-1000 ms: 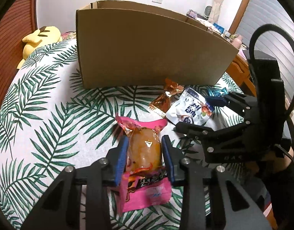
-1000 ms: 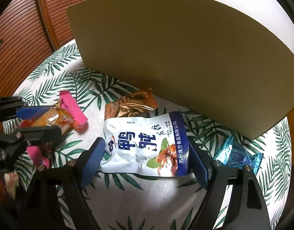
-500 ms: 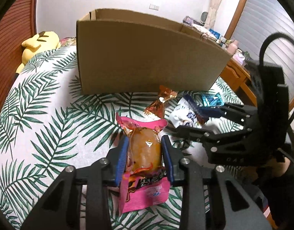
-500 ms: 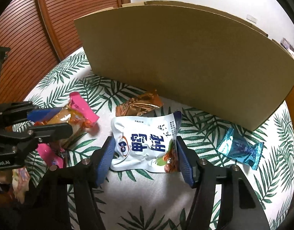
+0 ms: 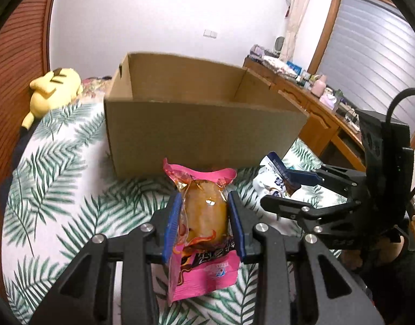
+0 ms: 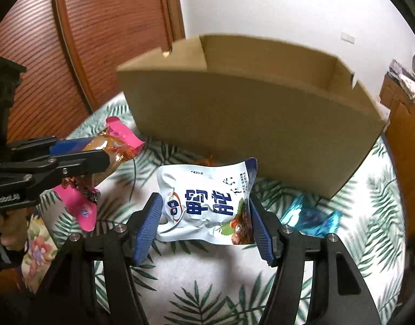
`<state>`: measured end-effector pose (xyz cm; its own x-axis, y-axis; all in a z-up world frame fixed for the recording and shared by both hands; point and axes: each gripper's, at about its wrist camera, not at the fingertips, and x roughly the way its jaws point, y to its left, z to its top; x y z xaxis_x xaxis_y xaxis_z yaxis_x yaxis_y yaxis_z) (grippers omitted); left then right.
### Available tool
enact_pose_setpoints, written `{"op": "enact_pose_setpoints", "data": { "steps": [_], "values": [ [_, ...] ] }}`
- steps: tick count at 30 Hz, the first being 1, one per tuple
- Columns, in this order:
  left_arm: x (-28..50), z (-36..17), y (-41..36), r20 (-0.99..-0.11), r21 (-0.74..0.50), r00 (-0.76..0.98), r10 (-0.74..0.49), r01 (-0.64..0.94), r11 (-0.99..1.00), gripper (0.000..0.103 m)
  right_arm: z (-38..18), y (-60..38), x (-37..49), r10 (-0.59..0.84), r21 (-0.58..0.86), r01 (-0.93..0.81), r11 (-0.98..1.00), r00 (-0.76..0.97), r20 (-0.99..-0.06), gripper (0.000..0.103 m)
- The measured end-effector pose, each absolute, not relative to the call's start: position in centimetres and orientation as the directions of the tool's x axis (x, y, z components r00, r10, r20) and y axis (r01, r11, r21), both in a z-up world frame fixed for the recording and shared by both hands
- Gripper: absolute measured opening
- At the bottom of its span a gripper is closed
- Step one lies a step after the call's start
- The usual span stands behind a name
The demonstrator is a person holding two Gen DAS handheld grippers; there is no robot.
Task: Organize snacks
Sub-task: 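Lift the egg and white-blue pouch over the box and release both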
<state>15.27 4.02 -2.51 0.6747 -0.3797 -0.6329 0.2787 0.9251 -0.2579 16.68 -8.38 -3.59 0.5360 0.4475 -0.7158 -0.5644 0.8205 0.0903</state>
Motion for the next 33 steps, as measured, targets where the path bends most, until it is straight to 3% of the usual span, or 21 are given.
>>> {"op": "enact_pose_setpoints", "data": {
  "steps": [19, 33],
  "values": [
    [21.3, 4.7, 3.2, -0.496, -0.200, 0.766, -0.409, 0.357, 0.912, 0.032, 4.5, -12.1, 20.0, 0.442, 0.019, -0.535, 0.845, 0.676, -0.590, 0.065],
    [27.4, 6.8, 2.6, -0.480, -0.141, 0.796, -0.369, 0.345, 0.928, 0.032, 6.0, -11.9, 24.9, 0.454, 0.025, -0.529, 0.848, 0.703, -0.548, 0.066]
  ]
}}
